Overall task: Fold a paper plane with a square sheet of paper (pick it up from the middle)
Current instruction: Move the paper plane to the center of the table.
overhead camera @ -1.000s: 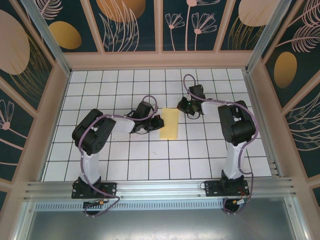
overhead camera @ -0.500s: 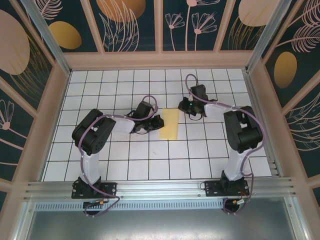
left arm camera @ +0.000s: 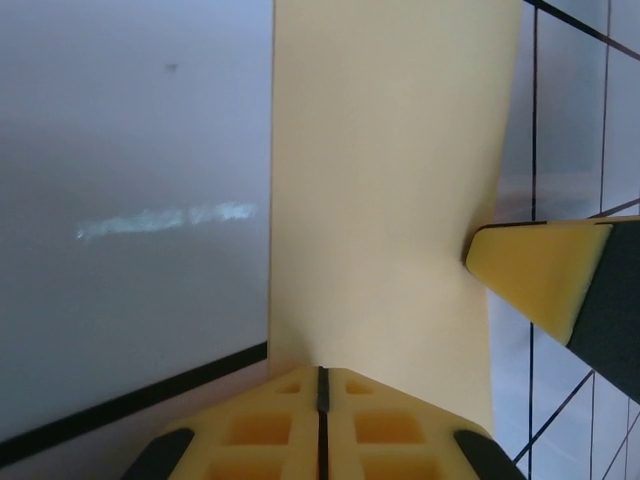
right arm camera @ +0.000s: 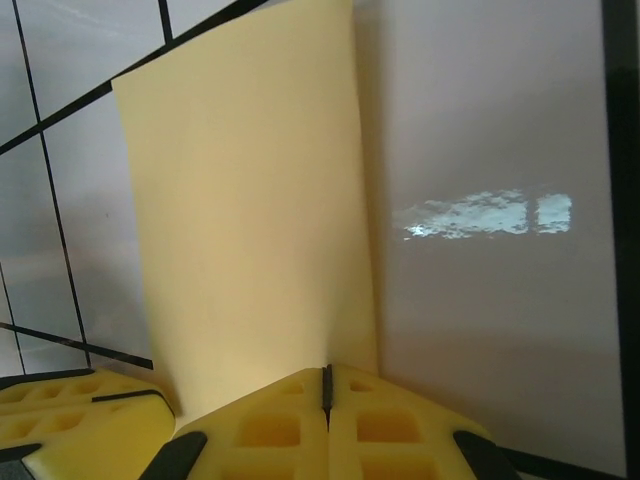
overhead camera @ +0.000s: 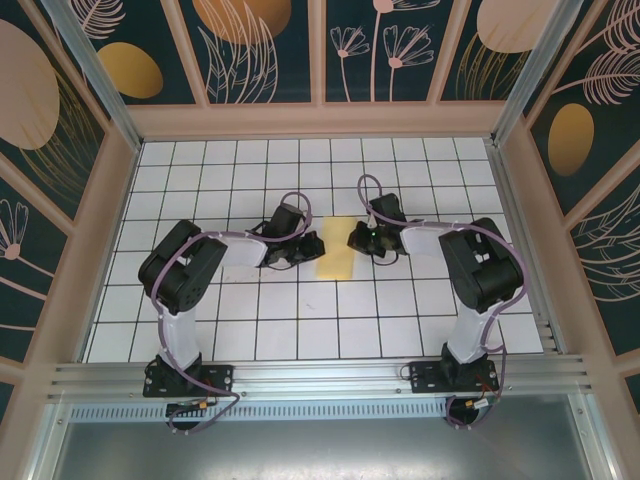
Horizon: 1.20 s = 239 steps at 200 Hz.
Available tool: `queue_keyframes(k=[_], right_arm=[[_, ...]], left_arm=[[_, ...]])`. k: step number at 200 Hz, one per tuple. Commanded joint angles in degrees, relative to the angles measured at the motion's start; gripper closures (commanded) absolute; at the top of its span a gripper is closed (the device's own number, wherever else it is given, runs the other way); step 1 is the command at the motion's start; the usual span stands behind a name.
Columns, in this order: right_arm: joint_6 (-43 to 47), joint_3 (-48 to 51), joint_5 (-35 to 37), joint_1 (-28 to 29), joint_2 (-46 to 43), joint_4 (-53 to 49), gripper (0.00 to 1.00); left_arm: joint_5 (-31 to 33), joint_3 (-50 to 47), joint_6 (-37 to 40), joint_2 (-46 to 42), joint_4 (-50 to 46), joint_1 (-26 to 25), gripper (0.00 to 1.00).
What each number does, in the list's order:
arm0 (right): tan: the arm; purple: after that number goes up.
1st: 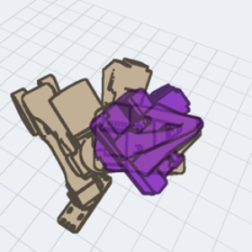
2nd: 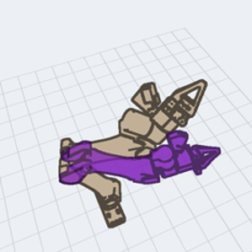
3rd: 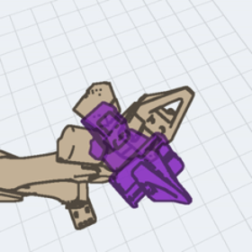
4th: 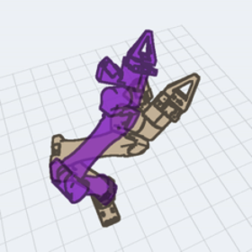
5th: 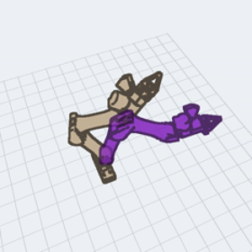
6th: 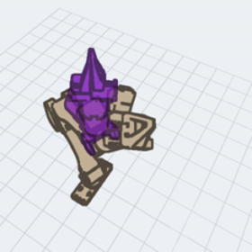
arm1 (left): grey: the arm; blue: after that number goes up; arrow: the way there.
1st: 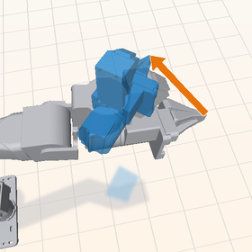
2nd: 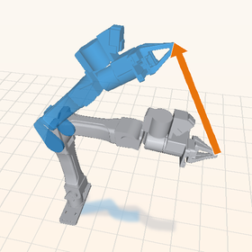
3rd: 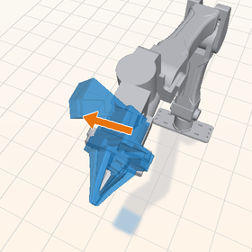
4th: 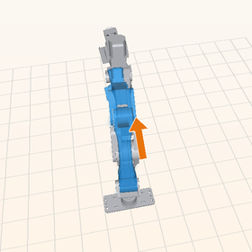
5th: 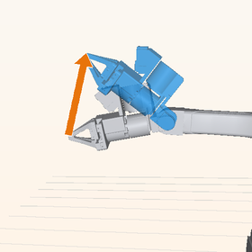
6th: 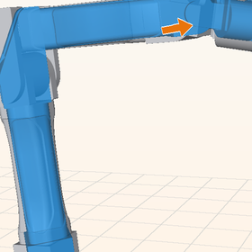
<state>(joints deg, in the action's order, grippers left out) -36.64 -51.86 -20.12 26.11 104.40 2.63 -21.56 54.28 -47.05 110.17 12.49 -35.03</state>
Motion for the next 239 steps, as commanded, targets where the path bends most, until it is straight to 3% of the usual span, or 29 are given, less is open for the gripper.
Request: queue_keyframes(k=[1, 42, 76, 133, 239], right_arm=[[1.8, -0.9, -2.2, 1.6, 2.7, -0.7, 0.97], [8.6, -1.9, -5.8, 4.8, 4.3, -2.1, 0.98], [13.3, -2.5, -8.7, 6.0, 4.0, -1.9, 0.98], [6.1, -0.4, -8.1, 5.6, -3.2, 2.3, 0.97], [0.1, 4.1, -8.0, 6.9, 0.4, 5.4, 0.97]], left_arm=[[1.7, -0.7, -1.2, -4.6, -3.5, 0.3, 0.87], [4.1, 0.9, 0.0, -9.7, -5.8, 1.5, 0.81], [4.7, 1.1, 0.3, -9.0, -6.1, 3.1, 0.8], [-1.4, 6.7, 0.1, -3.2, -2.1, 3.2, 0.81], [-7.2, 10.9, 0.5, 4.6, -0.9, 3.0, 0.84]])
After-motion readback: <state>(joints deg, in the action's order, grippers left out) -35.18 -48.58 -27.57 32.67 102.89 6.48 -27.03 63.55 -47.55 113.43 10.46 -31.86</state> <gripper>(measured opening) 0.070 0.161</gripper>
